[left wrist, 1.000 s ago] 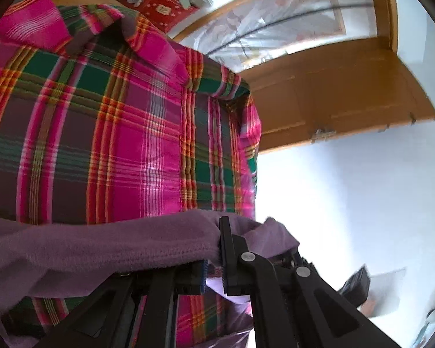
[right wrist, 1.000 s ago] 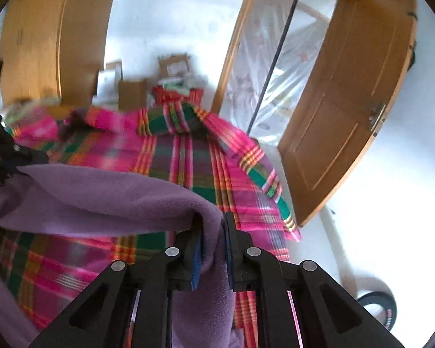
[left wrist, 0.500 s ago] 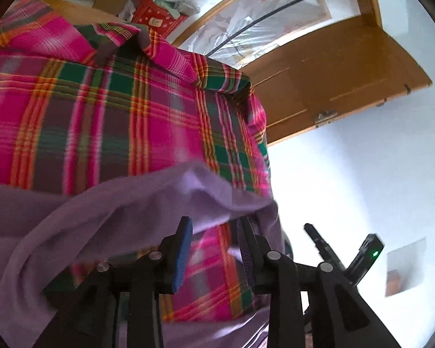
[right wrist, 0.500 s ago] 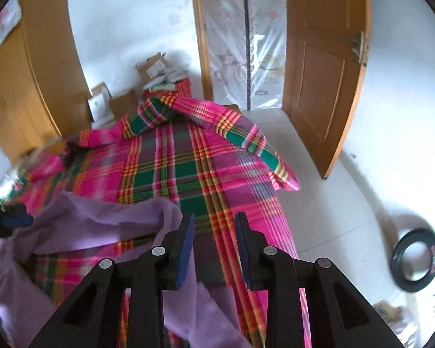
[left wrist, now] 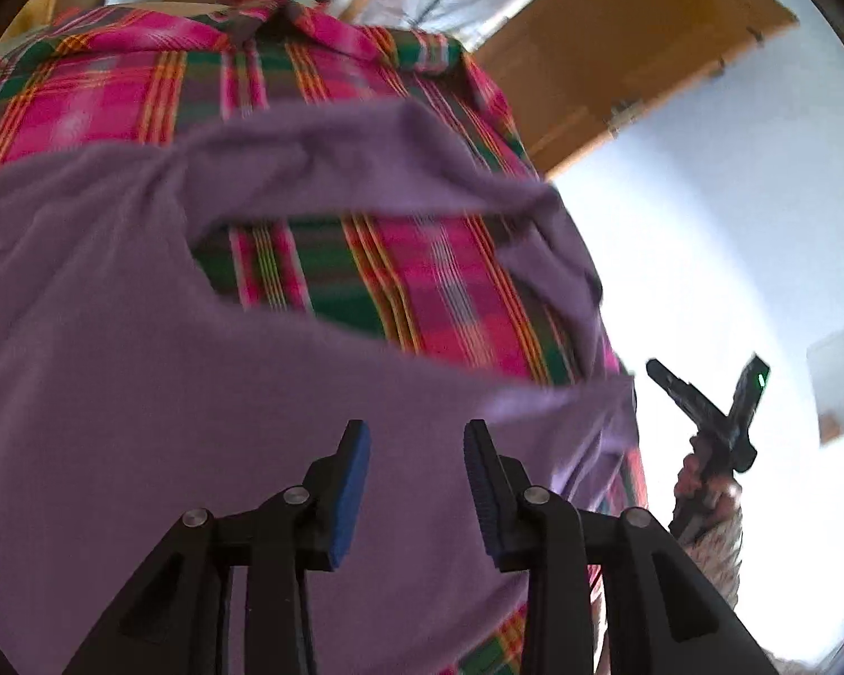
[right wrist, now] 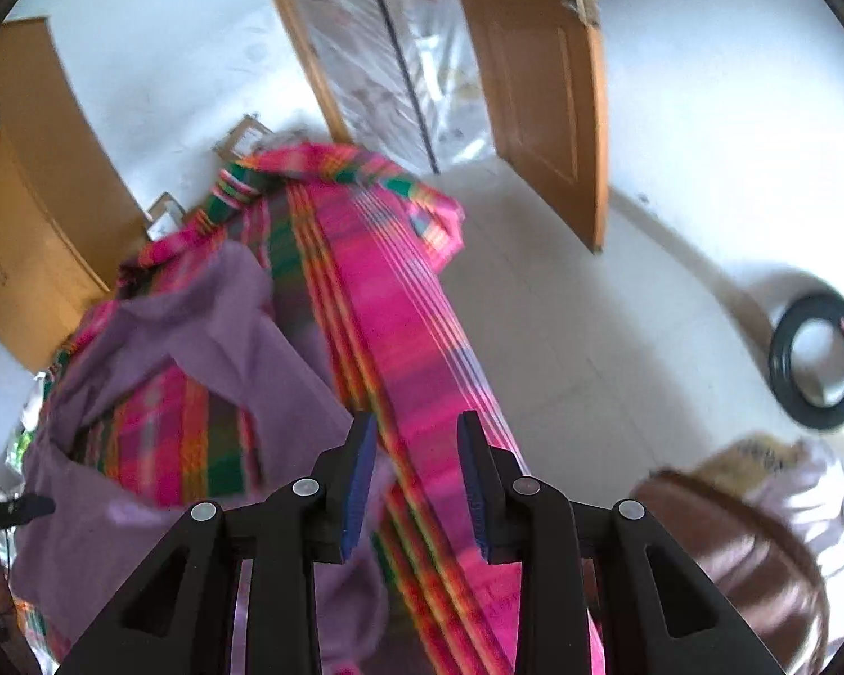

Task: Fold clothes

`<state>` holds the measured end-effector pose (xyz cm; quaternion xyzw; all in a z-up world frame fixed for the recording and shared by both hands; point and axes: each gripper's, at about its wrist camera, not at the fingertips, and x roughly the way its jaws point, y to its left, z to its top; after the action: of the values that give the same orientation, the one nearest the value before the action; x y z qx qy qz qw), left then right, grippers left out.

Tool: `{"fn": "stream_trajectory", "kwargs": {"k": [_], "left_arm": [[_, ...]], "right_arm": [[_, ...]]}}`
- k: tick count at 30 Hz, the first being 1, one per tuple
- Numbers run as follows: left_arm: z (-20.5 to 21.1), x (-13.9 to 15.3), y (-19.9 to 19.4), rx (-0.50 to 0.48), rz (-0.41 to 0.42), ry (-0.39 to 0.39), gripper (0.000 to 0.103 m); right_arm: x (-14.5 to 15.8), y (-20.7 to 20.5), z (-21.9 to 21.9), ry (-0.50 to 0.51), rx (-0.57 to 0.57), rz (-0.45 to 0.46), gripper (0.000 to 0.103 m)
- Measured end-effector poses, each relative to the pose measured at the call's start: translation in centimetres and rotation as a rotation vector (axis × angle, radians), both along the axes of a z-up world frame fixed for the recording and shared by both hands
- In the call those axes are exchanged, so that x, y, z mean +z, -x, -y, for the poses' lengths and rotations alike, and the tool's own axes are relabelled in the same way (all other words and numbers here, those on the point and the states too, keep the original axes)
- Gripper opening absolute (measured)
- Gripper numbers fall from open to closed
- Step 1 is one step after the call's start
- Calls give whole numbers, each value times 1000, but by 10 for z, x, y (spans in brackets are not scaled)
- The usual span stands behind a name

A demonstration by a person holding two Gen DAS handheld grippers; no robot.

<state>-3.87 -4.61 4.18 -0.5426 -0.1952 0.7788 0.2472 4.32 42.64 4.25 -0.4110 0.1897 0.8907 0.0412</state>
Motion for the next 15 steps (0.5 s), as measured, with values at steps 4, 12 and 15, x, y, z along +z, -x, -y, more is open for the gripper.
{"fn": "stream_trajectory", "kwargs": {"k": [4,12,15], "left_arm": [[-17,-13,-21,-62,21,16,36],[-64,-17,-37,-169,-11,31,38],[-80,-21,-42,-219,-11,52,39]], "right_arm": [[-14,-9,3,110,44,-26,31],[-19,-3,26,211,137,-68,33],[-12,-3,40,195,172,-99,25]]}}
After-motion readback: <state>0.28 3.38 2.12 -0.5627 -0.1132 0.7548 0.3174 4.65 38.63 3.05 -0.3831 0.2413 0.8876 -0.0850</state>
